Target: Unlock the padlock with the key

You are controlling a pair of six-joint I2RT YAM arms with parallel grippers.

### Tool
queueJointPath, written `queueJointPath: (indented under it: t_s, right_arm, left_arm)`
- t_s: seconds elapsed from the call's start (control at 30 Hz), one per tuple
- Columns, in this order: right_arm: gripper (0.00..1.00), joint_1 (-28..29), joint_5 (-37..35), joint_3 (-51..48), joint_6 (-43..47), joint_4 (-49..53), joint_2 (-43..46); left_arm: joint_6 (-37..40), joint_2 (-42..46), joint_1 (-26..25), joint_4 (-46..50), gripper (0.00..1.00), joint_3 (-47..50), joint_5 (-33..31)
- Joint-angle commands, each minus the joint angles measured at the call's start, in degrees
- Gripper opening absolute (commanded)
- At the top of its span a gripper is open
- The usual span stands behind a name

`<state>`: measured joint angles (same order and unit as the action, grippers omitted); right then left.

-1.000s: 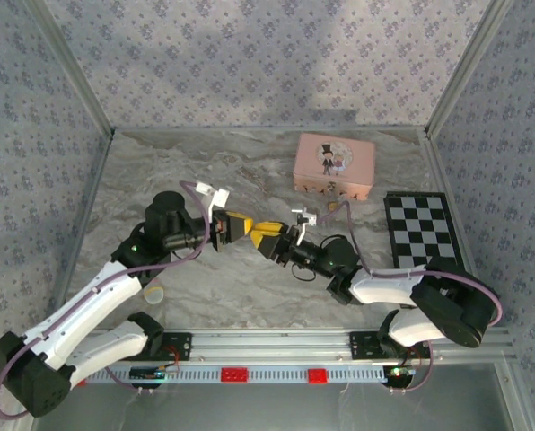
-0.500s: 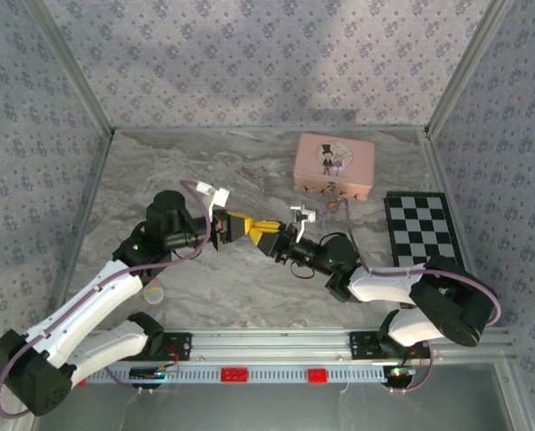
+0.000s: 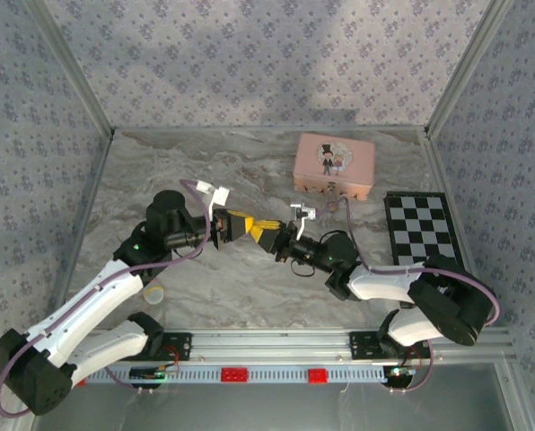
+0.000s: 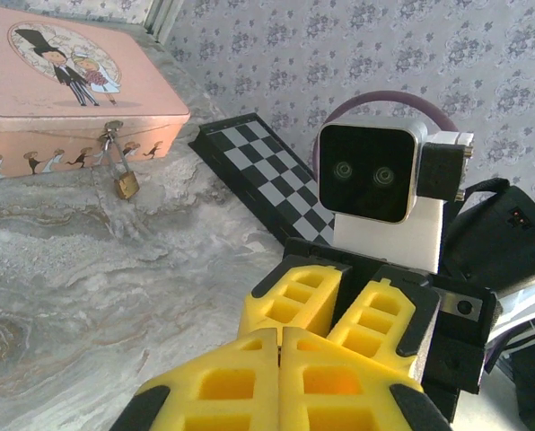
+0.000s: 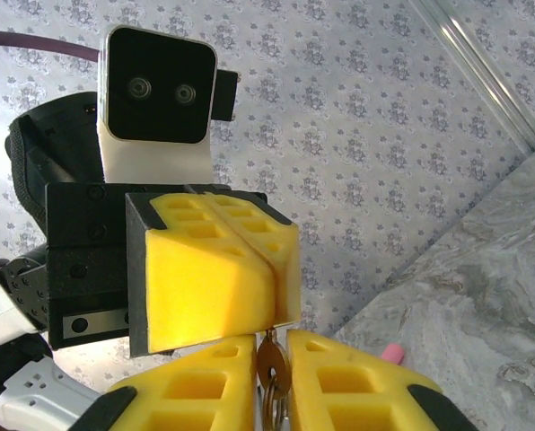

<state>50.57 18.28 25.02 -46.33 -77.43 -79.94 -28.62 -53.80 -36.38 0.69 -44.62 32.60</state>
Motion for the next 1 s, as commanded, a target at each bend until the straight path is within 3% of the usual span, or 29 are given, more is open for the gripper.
queueJointPath:
  t_s: [0.0, 0.13, 0.33, 0.43, 0.6, 0.73, 0.97]
  right_arm:
    - [0.13, -0.59, 1.76, 2.14, -1.95, -2.32, -0.23]
    - [0.04, -0.99, 2.04, 2.41, -3.43, -2.37, -0.41]
    - [0.00, -1.04, 2.38, 2.08, -3.53, -2.21, -0.44]
    - [0.00, -1.14, 1.88, 2.06, -4.32, -0.23, -0.07]
    - [0.00, -1.25, 2.10, 1.78, -1.73, 7.37, 2.78]
    - [0.00, -2.76, -2.92, -0.55, 1.55, 20.58, 10.26]
    - [0.00, -5.65, -9.93, 3.02, 9.85, 59.59, 28.68]
  left_arm:
    - [-0.91, -0.09, -0.12, -2.18, 0.00, 0.93, 1.85]
    - [-1.00, 0.28, -0.13, -2.49, 0.00, 1.54, 1.04]
    - [-0.73, 1.33, -0.14, -2.36, 0.03, 2.34, -1.37]
    - [-0.67, 1.59, -0.05, -2.47, 0.14, 2.53, -2.08]
    - [-0.56, 3.37, 0.59, -2.36, 0.47, 3.02, -5.05]
    - [-1.35, 7.94, 3.77, -2.28, 0.60, 5.11, -8.81]
    - [-6.43, 5.32, 8.76, -0.54, 0.62, 6.38, -14.09]
